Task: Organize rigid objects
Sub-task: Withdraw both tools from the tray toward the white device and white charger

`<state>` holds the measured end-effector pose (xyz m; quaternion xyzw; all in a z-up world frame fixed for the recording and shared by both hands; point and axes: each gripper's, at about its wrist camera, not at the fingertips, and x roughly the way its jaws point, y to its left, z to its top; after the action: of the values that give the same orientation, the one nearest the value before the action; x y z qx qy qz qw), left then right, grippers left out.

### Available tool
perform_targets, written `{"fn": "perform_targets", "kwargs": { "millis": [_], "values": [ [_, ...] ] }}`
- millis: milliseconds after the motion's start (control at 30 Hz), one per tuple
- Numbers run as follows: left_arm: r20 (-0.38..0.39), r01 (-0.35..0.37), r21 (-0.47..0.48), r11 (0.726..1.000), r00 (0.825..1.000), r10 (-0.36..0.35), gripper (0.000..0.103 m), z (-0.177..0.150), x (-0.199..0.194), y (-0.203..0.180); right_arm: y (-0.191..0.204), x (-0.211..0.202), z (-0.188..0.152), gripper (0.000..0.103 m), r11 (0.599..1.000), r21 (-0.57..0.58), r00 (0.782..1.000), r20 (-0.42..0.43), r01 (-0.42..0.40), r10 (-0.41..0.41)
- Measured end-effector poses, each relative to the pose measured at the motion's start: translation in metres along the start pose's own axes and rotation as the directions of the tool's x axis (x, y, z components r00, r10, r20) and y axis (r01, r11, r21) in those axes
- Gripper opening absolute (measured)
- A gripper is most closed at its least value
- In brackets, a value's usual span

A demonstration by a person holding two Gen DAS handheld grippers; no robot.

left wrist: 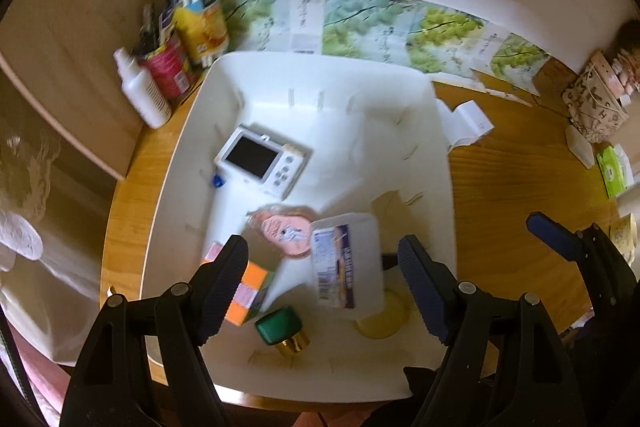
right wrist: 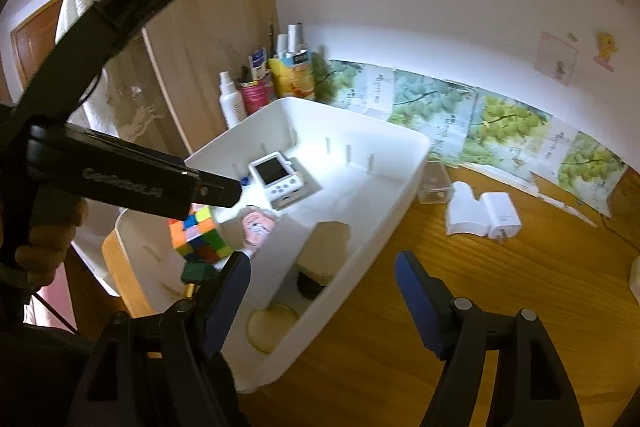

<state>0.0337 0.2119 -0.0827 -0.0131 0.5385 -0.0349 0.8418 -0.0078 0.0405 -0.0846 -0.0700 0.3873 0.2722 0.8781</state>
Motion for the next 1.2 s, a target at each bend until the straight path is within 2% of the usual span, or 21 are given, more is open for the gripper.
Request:
{"fn": "perform_targets", "kwargs": {
  "millis": [267,700,900,1067,1200],
  "values": [
    [0.021,-0.031,0.046,0.998,0.999,0.030,0.080,0.016,-0.003,-0.042,-0.034,-0.006,-0.005,0.080,0.999,0.005,0.999,0.008,0.046,-0.046],
    [-0.018,-0.034,-0.002,0.999,0.999,0.034,0.080,0.050,0.004,-0.107,-0.108,-0.017,0.002,0.080,0.996,-0.024,0.995,-0.040,0.089,-0.089],
    [-0.094,-0.037,-0.038,0.999,0.995,0.034,0.080,0.064,0.026,-0.136,-0.145,-0.017,0.006,0.080,0.993,-0.022,0.992,-0.044,0.117,-0.118],
    [-0.197,-0.063,-0.076,0.995,0.979,0.047,0.080,0.077,0.053,-0.155,-0.177,-0.006,0.007,0.080,0.993,-0.002,0.992,-0.056,0.114,-0.114],
    [-0.248,-0.092,-0.107,0.990,0.967,0.062,0.080,0.088,0.070,-0.162,-0.202,0.008,0.010,0.080,0.995,0.024,0.993,-0.069,0.094,-0.092]
  ]
}}
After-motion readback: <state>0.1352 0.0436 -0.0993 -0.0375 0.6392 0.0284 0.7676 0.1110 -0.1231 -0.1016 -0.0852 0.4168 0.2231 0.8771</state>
